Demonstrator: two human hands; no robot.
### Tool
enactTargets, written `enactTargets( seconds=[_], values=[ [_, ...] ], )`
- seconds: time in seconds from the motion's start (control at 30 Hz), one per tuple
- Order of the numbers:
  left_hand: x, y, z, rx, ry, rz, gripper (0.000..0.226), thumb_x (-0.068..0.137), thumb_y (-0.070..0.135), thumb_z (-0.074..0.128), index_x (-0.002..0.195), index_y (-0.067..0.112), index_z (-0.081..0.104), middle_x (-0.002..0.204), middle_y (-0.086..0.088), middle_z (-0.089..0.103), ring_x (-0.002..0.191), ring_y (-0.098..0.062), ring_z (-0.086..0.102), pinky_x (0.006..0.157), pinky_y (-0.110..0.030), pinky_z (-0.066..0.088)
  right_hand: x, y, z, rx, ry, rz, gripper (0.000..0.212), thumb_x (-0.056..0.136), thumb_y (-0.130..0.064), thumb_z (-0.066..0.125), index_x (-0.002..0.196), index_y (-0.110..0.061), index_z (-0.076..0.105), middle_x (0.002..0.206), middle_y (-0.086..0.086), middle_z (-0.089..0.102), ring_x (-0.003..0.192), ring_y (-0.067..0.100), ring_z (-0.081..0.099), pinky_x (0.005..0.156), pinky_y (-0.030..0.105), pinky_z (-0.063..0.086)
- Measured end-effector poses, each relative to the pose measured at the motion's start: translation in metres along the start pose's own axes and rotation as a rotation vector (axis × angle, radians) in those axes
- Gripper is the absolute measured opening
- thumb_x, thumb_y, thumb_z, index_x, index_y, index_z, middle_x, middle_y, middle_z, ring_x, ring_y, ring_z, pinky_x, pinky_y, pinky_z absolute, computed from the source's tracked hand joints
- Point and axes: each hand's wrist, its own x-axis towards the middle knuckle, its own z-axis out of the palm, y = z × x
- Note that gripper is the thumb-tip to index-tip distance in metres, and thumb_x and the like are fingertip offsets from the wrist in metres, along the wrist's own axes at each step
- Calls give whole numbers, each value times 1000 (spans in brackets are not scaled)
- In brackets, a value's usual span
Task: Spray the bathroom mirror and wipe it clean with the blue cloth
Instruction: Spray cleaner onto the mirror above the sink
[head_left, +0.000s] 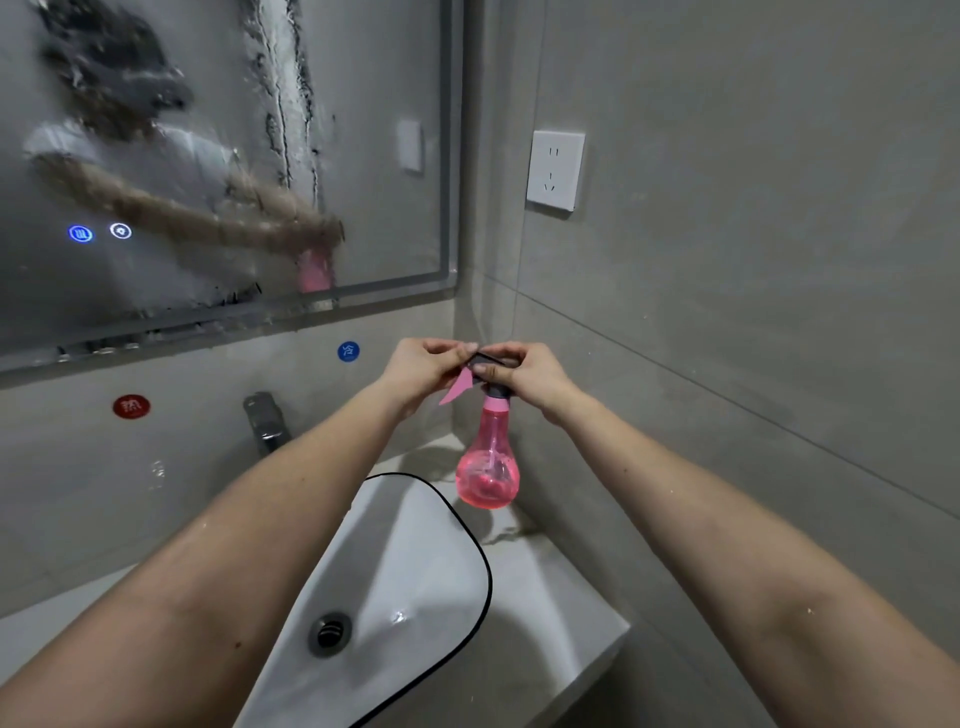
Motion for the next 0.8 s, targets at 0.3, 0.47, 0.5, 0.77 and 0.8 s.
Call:
enactTargets(
  seconds=[0.3, 0.47, 0.5, 0.77, 0.8],
  values=[
    [0, -4, -18, -60, -58, 28, 39, 83, -2, 62, 121, -3, 54, 88, -14, 65, 65, -9, 69, 72, -22, 57, 6, 2, 10, 78, -15, 17, 34, 81, 3, 67, 114, 6, 60, 79, -2, 66, 58, -5, 63, 56, 11, 49],
    [5, -5, -29, -6, -16, -17, 35, 84, 0, 62, 117, -10, 56, 85, -12, 65, 63, -8, 67, 68, -17, 56, 10, 5, 21, 94, -7, 33, 35, 78, 3, 70, 112, 6, 62, 72, -10, 69, 60, -4, 64, 57, 12, 50],
    [6, -5, -33, -13, -41, -18, 35, 84, -2, 61, 118, -9, 56, 87, -12, 65, 65, -8, 68, 70, -17, 56, 11, 6, 22, 102, -1, 32, 35, 78, 4, 70, 112, 5, 62, 78, -6, 68, 60, -4, 64, 57, 12, 50],
    [15, -21, -66, -70, 43, -90, 35, 86, 4, 61, 117, -12, 55, 81, -8, 67, 62, -5, 67, 66, -14, 54, 28, 16, 59, 153, -1, 56, 33, 77, 8, 70, 108, 9, 60, 62, -12, 69, 56, -3, 64, 52, 12, 49],
    [16, -24, -72, -58, 28, -96, 34, 85, 0, 60, 117, -11, 55, 78, -5, 69, 63, -5, 68, 67, -14, 54, 30, 21, 65, 164, -3, 60, 33, 77, 8, 69, 108, 9, 60, 60, -13, 69, 56, -2, 64, 52, 13, 50]
  ],
)
